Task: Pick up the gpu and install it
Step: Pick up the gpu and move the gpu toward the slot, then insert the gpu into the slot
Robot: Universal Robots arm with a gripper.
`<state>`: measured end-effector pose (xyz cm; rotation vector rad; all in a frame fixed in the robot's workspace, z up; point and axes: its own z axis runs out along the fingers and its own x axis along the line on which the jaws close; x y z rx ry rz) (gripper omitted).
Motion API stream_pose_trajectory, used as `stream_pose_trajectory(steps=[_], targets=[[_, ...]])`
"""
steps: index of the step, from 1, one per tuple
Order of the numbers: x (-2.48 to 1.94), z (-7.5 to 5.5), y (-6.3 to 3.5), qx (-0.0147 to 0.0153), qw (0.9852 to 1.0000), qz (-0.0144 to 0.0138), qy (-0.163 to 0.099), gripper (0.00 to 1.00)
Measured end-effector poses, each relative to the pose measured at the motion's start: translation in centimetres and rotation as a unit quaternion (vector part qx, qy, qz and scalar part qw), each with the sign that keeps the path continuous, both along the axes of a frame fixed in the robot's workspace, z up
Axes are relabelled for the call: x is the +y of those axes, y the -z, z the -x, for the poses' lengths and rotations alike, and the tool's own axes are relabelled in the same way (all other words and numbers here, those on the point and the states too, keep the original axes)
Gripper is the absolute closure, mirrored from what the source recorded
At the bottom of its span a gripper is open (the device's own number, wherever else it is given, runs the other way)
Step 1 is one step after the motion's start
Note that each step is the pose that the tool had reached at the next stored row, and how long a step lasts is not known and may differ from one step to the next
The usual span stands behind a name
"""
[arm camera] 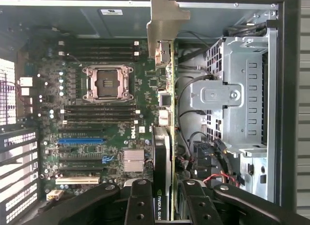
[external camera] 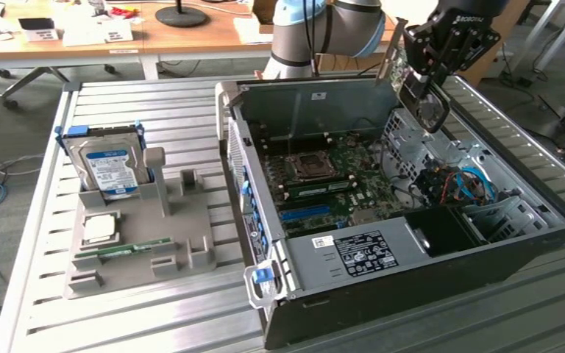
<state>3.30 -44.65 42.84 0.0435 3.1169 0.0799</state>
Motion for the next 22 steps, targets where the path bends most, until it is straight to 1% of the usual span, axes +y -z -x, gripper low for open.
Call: stream_pose_trajectory(steps=[5,22], targets=[[0.0,-0.39,0.0,0.0,1.0,0.0,0.0,0.73],[0.0,-0.58,0.0,0.0,1.0,0.0,0.0,0.73]])
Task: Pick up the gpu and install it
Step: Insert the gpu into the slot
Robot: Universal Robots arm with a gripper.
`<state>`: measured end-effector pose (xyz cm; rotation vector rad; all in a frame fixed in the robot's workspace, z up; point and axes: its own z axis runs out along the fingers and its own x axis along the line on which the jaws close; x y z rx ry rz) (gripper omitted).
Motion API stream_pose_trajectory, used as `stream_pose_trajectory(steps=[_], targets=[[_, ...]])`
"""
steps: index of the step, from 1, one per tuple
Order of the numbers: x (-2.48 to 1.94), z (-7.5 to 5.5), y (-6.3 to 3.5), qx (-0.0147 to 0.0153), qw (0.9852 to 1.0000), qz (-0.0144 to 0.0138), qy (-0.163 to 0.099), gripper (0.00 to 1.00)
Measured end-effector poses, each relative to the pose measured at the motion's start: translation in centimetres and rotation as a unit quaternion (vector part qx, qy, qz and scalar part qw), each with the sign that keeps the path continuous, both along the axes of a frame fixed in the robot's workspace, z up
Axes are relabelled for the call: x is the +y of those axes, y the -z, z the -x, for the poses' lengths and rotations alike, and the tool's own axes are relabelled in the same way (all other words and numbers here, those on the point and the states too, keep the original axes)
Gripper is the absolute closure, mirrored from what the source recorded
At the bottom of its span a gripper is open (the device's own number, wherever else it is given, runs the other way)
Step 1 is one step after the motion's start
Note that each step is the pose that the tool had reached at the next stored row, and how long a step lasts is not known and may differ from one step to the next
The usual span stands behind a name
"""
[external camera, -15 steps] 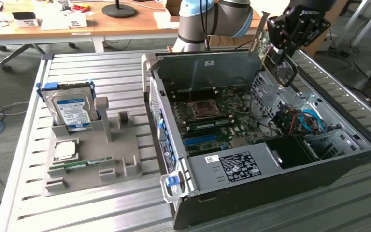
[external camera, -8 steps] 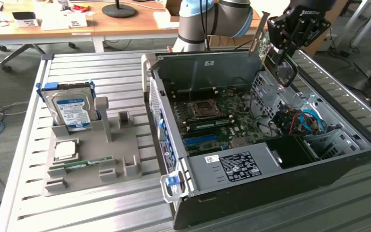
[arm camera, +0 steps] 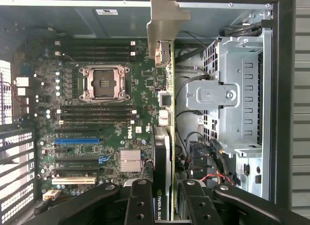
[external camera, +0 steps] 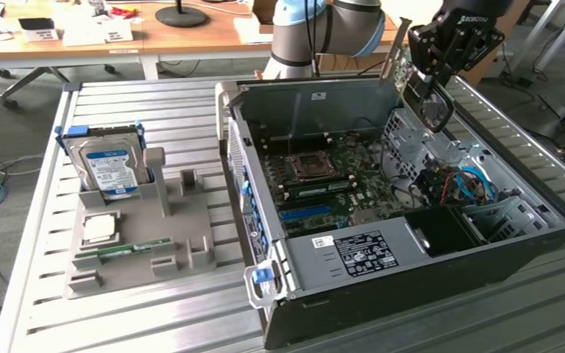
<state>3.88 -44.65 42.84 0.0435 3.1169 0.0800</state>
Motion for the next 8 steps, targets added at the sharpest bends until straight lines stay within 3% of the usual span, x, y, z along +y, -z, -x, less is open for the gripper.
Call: stream_pose_trajectory(steps=[8], targets=[[0.0,0.0,0.0,0.0,1.0,0.0,0.0,0.73]])
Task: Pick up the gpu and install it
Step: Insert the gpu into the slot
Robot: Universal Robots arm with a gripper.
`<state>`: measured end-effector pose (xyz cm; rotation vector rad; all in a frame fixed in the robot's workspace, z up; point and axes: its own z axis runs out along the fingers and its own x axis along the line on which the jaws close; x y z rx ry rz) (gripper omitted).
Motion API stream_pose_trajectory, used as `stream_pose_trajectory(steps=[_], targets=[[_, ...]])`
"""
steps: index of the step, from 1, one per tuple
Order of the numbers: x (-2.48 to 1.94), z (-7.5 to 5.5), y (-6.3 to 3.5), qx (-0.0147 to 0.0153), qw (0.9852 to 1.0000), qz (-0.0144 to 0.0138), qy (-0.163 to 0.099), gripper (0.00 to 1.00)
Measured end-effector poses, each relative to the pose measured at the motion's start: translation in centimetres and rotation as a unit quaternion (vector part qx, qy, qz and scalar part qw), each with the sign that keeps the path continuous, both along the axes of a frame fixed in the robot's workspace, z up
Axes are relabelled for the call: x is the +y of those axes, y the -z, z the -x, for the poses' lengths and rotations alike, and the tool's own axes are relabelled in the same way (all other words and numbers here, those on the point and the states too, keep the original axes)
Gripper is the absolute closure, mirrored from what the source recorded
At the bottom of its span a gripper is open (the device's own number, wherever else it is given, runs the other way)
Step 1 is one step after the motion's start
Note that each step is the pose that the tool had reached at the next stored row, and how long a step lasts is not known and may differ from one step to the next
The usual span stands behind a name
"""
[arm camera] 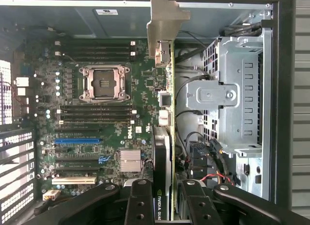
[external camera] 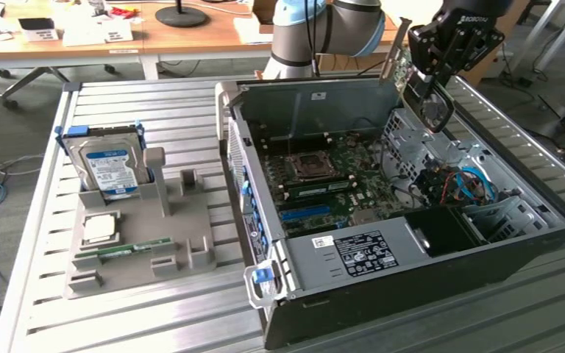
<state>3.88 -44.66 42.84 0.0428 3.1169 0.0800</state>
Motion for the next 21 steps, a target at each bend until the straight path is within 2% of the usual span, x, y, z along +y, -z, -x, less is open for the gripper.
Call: stream_pose_trajectory(steps=[12,17,21], targets=[[0.0,0.0,0.0,0.0,0.9994,0.0,-0.034,0.73],[0.0,0.0,0.0,0.0,0.9983,0.0,-0.059,0.73],[0.0,0.0,0.0,0.0,0.9968,0.0,-0.081,0.73]])
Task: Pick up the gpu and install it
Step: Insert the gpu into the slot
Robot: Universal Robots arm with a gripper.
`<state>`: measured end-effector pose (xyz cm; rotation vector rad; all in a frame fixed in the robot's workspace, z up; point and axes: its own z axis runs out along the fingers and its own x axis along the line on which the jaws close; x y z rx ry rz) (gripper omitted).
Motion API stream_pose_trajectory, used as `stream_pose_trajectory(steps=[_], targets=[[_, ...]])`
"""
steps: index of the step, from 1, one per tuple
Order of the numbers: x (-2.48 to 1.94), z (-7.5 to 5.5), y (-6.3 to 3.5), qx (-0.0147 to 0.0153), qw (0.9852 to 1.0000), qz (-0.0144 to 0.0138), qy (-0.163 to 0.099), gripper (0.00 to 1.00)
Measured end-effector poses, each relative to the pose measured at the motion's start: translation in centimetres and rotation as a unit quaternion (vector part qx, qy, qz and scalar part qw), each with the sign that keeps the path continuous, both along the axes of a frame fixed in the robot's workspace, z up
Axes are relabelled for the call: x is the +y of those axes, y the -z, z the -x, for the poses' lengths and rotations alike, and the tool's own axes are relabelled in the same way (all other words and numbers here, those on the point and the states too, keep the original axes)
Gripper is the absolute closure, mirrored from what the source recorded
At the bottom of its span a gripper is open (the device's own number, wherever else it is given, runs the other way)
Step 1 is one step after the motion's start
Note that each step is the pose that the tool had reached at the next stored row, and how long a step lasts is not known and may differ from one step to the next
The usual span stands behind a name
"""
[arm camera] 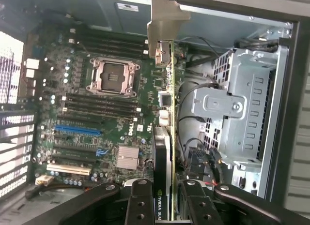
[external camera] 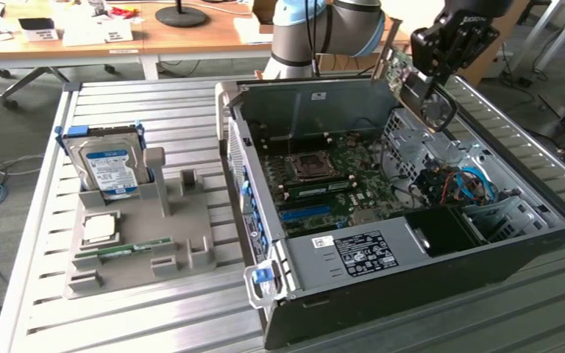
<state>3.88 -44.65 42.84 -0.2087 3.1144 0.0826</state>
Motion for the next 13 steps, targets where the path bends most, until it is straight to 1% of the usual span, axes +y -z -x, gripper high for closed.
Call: stream_pose_trajectory(steps=[4,7,10,13], targets=[[0.0,0.0,0.0,0.0,0.9997,0.0,-0.023,0.73],[0.0,0.0,0.01,0.0,0.9991,-0.0001,-0.041,0.73],[0.0,0.0,0.01,0.0,0.9981,0.0,-0.062,0.73],[0.0,0.0,0.01,0.0,0.9966,0.0,-0.082,0.73]])
